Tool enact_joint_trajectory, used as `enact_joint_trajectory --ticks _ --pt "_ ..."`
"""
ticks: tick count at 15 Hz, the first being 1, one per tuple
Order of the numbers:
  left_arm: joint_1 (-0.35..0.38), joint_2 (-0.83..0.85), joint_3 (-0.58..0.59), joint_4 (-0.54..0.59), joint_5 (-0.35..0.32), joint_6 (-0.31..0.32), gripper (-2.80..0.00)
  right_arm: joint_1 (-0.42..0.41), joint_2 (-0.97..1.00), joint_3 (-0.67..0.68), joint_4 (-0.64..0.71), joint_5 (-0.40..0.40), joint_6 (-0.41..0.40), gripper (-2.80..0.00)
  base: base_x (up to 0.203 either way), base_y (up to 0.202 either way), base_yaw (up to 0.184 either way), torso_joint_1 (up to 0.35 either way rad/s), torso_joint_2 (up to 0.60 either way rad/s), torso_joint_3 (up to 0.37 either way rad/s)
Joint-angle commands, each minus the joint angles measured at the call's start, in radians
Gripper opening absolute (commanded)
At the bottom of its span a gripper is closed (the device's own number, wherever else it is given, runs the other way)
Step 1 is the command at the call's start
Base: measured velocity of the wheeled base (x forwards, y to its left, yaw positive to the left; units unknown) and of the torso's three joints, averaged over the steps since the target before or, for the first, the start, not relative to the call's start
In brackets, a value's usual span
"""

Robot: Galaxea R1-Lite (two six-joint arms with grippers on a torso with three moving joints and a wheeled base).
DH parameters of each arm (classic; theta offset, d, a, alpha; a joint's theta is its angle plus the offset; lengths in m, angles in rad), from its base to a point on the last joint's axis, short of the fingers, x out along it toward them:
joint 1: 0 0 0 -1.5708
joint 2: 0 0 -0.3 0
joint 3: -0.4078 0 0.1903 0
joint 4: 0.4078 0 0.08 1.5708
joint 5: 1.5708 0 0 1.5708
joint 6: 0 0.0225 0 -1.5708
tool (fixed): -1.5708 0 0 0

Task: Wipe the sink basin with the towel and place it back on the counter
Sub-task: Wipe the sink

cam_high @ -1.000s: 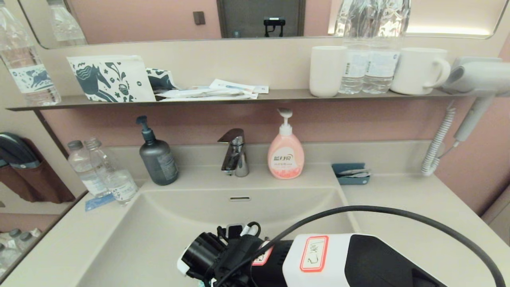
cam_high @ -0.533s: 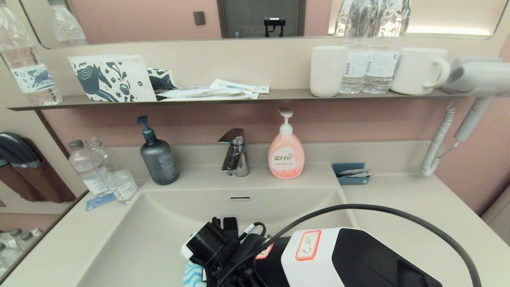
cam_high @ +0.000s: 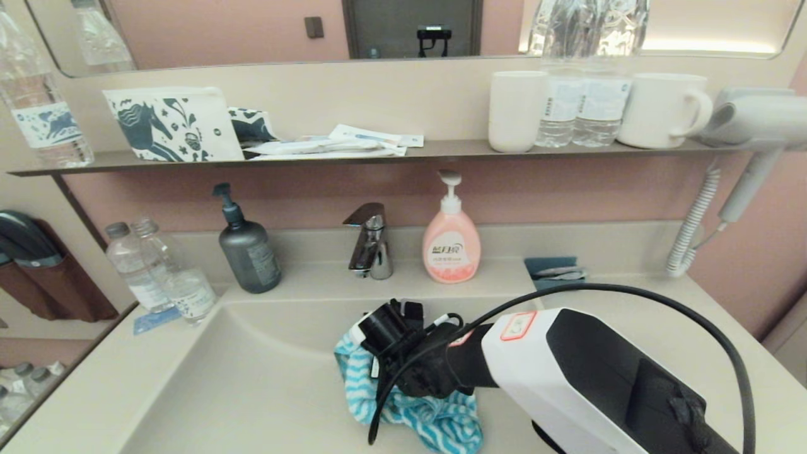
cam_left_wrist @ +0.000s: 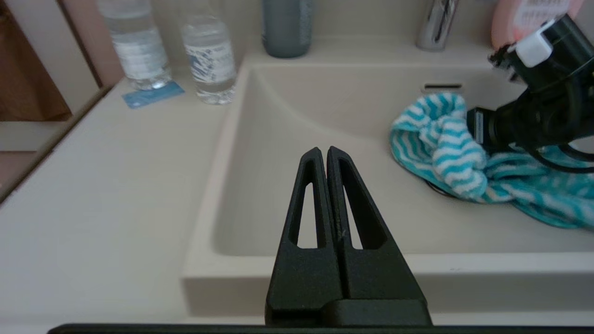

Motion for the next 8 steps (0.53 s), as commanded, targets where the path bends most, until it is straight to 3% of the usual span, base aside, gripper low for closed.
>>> enact_joint_trajectory --ticks 1,8 --pt "0.001 0.001 0.001 0.001 0.001 0.0 -2.8 -0.023 -0.019 0.014 0.011 -0.011 0.004 -2.8 0.0 0.0 0.0 0.0 0.0 0.0" --pt "0.001 0.001 0.001 0.001 0.001 0.0 -2.8 -0.027 -0.062 0.071 0.158 -0.04 0.001 -2.8 0.0 0.0 0.0 0.0 0.0 0.0"
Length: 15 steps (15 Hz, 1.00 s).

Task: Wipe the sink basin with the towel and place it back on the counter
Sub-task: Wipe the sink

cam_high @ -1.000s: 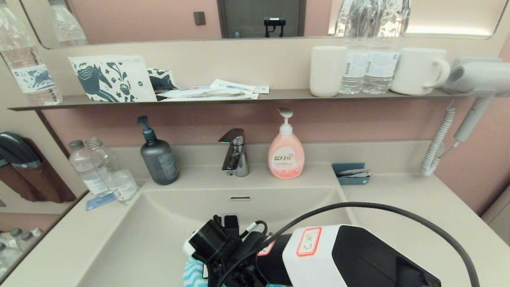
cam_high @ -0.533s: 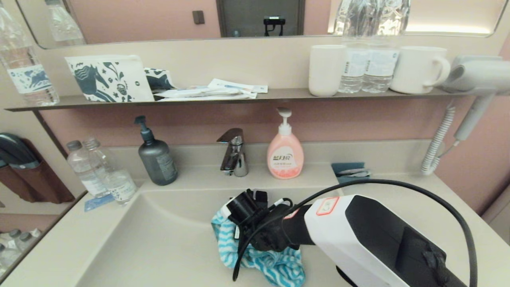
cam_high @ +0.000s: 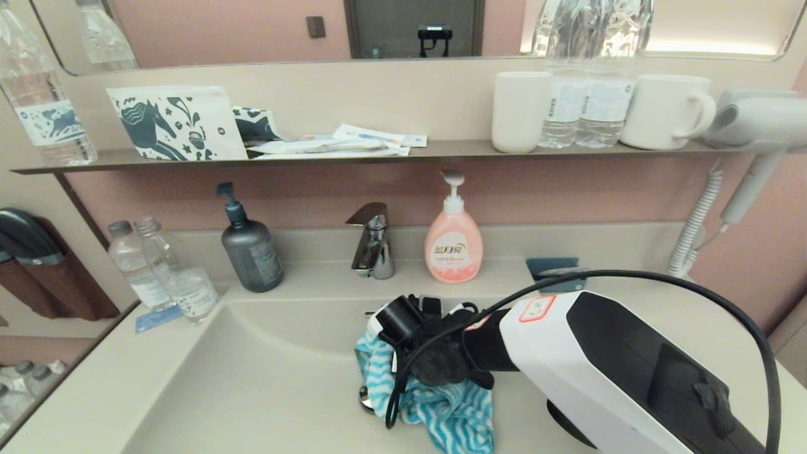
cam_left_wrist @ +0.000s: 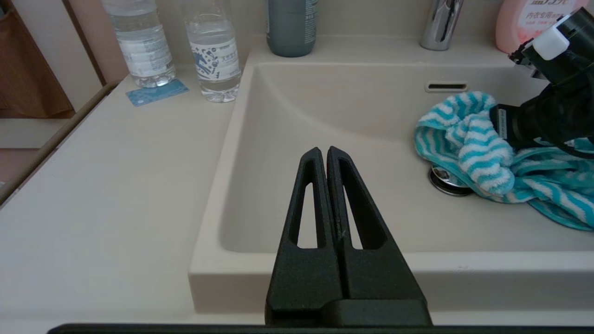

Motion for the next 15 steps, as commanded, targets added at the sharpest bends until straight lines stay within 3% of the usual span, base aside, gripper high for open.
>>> enact_joint_trajectory --ticks 1,8,12,15 --pt "0.0 0.001 0.0 0.0 0.0 0.0 -2.8 0.0 -0.022 0.01 0.121 -0.01 0.004 -2.8 0.0 0.0 0.0 0.0 0.0 0.0" --pt "0.0 0.001 0.0 0.0 0.0 0.001 -2.8 0.073 -0.052 0.033 0.533 0.012 0.004 -2.8 0.0 0.0 0.0 0.0 0.0 0.0" --pt "0.0 0.001 0.0 0.0 0.0 0.0 -2.8 0.169 -0.098 0.094 0.581 0.057 0.002 -2.8 0.0 0.0 0.0 0.0 0.0 0.0" --pt "0.001 0.001 0.0 0.0 0.0 0.001 -2.8 0.196 -0.164 0.097 0.631 0.063 0.001 -2.8 0.0 0.0 0.0 0.0 0.0 0.0"
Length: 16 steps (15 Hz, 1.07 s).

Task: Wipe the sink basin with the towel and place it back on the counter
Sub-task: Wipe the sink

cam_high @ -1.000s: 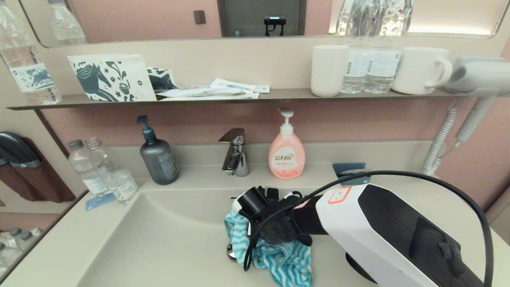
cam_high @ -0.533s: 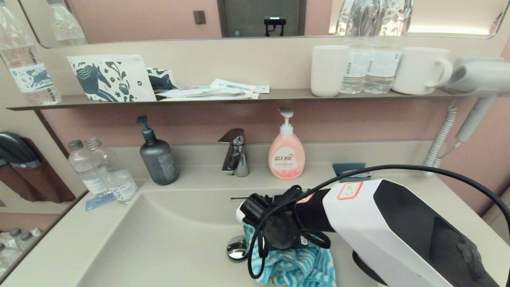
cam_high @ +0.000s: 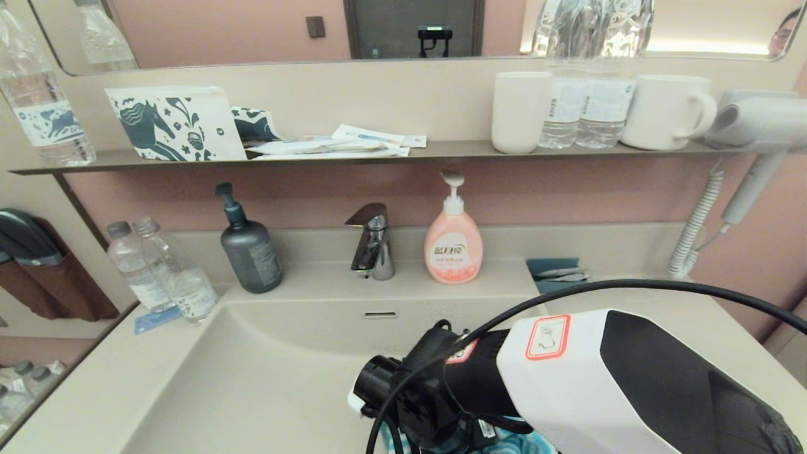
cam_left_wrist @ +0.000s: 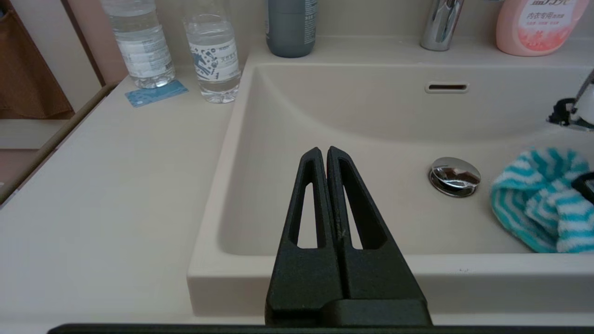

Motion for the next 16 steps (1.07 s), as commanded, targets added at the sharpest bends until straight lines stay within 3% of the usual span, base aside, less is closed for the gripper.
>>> enact_joint_trajectory --ticks 1,8,16 --pt "0.0 0.001 0.0 0.0 0.001 0.0 -2.8 0.017 -0.069 0.001 0.062 -0.005 0.005 -2.8 0.0 0.0 0.0 0.0 0.0 0.0" --pt "0.0 0.001 0.0 0.0 0.001 -0.001 -2.8 -0.013 -0.326 0.104 0.119 -0.01 0.008 -2.8 0.0 0.0 0.0 0.0 0.0 0.0" --pt "0.001 0.001 0.0 0.0 0.001 0.0 -2.8 -0.148 -0.606 0.114 0.235 -0.011 -0.062 -2.8 0.0 0.0 0.0 0.0 0.0 0.0"
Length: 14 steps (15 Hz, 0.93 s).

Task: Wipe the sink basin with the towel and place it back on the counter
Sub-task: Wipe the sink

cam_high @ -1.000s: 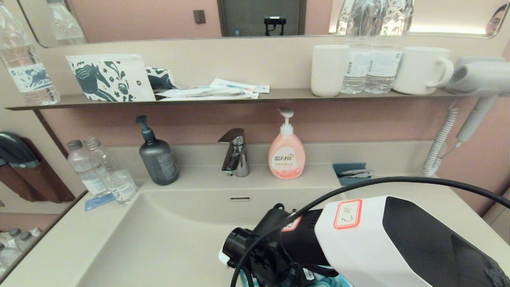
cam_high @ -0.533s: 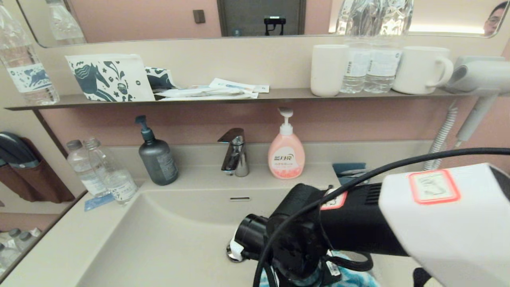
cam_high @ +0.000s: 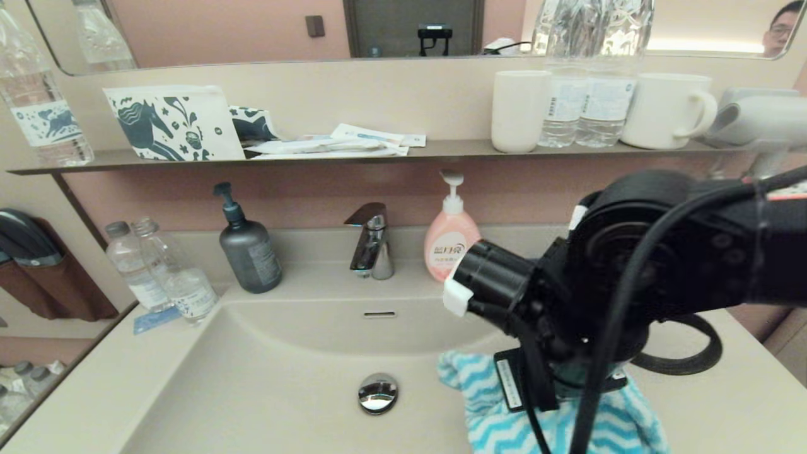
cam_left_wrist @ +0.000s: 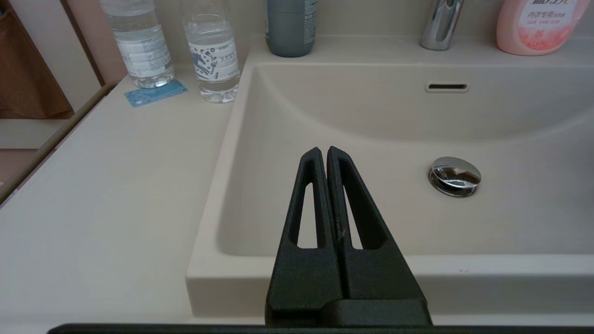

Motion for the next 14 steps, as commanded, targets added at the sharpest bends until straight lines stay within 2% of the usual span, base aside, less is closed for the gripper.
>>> enact_joint_trajectory --ticks 1,5,8,11,14 --pt "0.0 0.001 0.0 0.0 0.0 0.0 -2.8 -0.05 -0.109 -0.002 0.053 -0.006 -0.003 -2.8 0.0 0.0 0.0 0.0 0.0 0.0" --pt "0.001 0.001 0.0 0.0 0.0 0.0 -2.8 -0.143 -0.22 -0.001 0.096 -0.056 -0.004 -2.8 0.0 0.0 0.0 0.0 0.0 0.0" --pt "0.0 0.001 0.0 0.0 0.0 0.0 -2.8 -0.226 -0.289 -0.002 0.143 -0.062 -0.014 -2.8 0.0 0.0 0.0 0.0 0.0 0.0" --pt "0.0 0.001 0.0 0.0 0.0 0.0 -2.8 -0.309 -0.361 0.013 0.147 -0.059 -0.057 -2.8 0.0 0.0 0.0 0.0 0.0 0.0" --pt "0.0 0.001 0.0 0.0 0.0 0.0 -2.8 -0.438 -0.389 0.045 0.137 -0.059 -0.108 -2.8 0.0 0.0 0.0 0.0 0.0 0.0"
